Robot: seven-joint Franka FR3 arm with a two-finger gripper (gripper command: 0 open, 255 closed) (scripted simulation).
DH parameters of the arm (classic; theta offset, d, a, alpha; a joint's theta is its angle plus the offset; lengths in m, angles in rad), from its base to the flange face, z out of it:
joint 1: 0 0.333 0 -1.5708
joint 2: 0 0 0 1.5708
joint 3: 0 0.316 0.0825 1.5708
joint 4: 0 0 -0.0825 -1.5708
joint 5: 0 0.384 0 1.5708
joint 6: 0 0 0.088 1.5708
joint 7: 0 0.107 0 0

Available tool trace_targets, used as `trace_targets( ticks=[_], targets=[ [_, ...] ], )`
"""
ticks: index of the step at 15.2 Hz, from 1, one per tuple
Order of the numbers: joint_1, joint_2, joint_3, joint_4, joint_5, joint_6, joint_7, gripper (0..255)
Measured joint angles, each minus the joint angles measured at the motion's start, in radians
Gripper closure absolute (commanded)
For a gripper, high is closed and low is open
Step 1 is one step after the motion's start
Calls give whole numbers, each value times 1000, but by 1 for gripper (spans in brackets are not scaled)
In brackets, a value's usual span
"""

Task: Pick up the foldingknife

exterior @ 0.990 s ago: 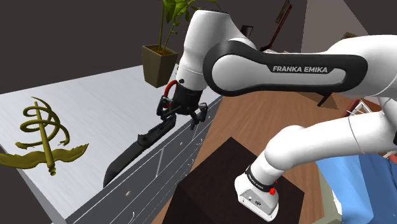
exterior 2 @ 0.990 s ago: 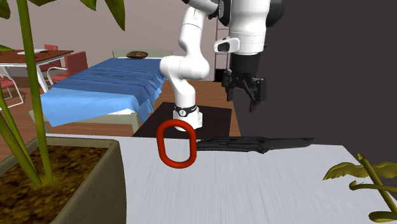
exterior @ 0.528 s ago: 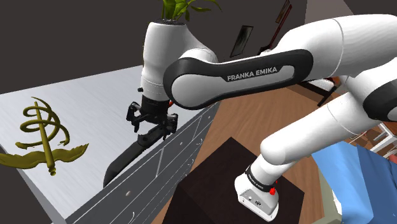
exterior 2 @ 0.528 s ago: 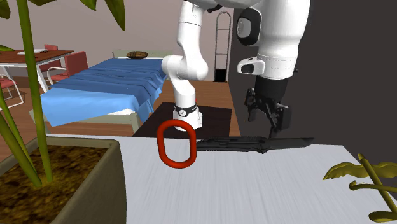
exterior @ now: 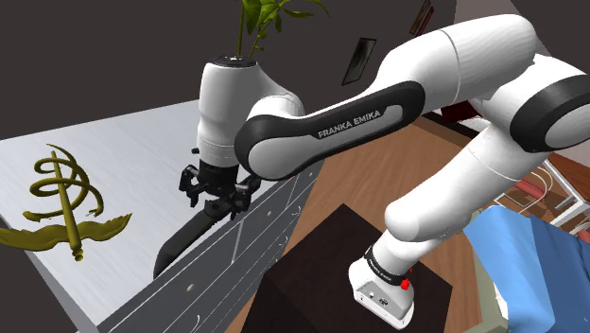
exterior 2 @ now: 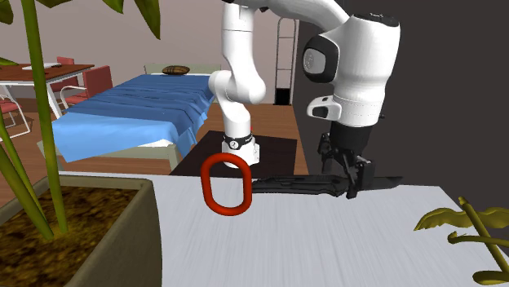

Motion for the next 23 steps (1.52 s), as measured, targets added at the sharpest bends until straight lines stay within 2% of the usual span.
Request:
trace_targets(
  ticks=[1, 2, 13, 17, 23],
  targets=[
    [-4, 15, 8, -4, -16, 10, 13, 0],
    [-7, 24, 13, -5, -26, 16, 21, 255],
    [-7, 25, 15, -4, -29, 16, 24, 255],
    [11, -40, -20, 21, 39, -39, -28, 255],
    [40, -106, -68, 70, 98, -127, -70, 255]
  ],
)
